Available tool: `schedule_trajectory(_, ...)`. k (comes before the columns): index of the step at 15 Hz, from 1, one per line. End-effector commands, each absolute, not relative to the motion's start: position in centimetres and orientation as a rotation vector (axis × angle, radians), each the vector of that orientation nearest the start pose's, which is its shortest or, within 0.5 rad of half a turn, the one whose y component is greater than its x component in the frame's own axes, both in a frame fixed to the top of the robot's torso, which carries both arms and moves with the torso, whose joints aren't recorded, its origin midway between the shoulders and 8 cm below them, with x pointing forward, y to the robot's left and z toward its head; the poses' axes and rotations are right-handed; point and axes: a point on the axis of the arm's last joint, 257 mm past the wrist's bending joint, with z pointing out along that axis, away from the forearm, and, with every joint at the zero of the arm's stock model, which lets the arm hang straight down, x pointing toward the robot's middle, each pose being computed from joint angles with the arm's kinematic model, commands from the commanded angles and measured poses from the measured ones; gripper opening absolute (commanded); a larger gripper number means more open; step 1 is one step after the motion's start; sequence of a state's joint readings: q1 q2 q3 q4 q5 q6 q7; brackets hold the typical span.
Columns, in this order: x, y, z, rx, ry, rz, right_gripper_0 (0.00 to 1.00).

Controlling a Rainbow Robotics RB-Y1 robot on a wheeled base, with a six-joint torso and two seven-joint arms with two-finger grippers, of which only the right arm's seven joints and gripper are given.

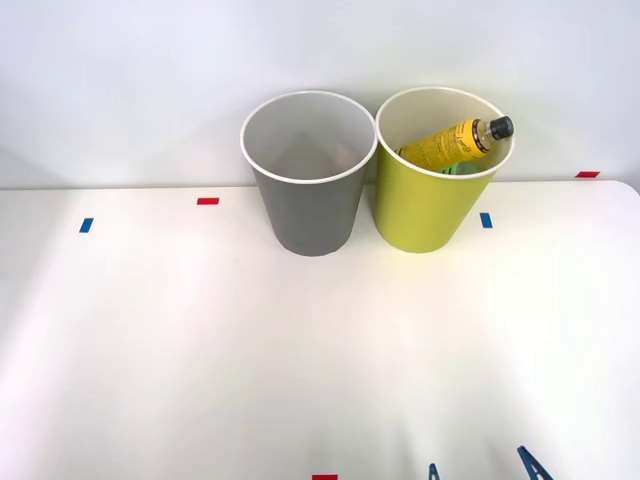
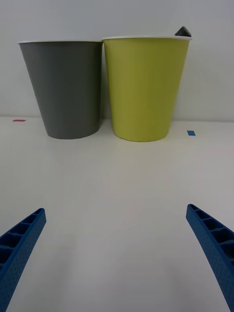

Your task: Put cans in the gray bin, plastic bottles in the light green bin

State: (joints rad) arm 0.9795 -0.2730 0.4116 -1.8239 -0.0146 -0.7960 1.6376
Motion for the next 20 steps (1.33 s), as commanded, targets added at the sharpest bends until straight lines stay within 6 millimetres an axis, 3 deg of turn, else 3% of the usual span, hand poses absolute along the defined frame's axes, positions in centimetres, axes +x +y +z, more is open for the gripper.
schedule_trajectory(1,20.73,-17.43,-27.68,-0.132,1.506,0.108,1.0)
schedule_trajectory(20,20.73,-17.43,-27.68,-0.132,1.506,0.108,1.0)
